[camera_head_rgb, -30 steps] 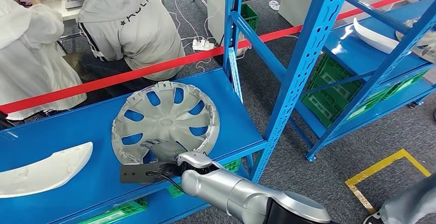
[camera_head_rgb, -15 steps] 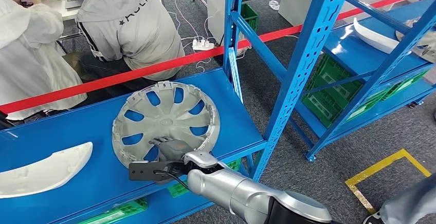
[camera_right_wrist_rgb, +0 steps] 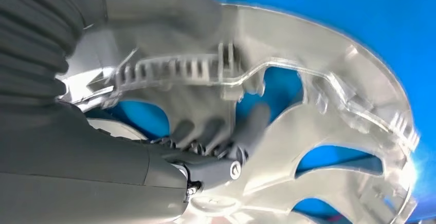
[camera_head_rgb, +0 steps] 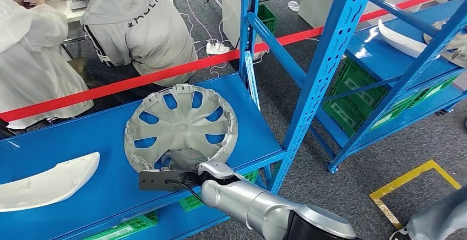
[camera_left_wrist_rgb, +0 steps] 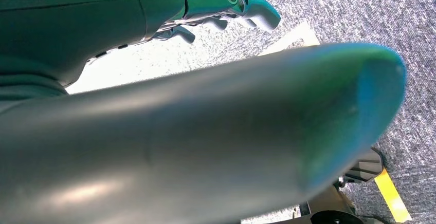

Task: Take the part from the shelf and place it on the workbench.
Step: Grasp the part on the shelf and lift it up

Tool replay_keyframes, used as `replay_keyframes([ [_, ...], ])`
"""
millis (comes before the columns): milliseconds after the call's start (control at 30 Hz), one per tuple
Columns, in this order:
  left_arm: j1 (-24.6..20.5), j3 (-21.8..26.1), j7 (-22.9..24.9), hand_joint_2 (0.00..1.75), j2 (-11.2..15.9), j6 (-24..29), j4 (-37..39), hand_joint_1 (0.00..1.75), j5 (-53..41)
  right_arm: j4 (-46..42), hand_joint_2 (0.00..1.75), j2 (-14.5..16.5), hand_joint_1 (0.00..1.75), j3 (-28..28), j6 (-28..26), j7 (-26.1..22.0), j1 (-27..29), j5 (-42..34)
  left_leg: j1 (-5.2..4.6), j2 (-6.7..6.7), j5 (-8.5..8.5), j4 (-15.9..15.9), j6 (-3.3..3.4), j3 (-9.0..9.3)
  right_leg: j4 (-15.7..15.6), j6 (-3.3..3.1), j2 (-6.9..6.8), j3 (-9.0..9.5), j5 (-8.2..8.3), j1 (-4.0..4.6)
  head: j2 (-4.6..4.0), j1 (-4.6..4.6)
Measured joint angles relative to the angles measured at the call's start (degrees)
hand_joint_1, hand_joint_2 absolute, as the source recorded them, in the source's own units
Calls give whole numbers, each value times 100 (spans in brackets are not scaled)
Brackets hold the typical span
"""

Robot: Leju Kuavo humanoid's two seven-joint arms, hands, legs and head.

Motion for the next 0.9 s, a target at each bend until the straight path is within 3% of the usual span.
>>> replay_keyframes([
  [467, -6, 0, -4, 0, 2, -21, -1, 0, -74, 0, 175, -8, 175, -402, 36, -78, 49, 64, 0, 3, 0, 0, -2, 15, 1, -1, 4, 10, 0, 2, 0, -1],
  [900, -37, 0, -9, 0, 17, -100, -1, 0, -122, -480, 175, -187, 175, -1026, -276, -987, 282, -214, 0, 4, -1, 0, -1, 12, 1, 0, 4, 9, 1, -1, 0, -1],
])
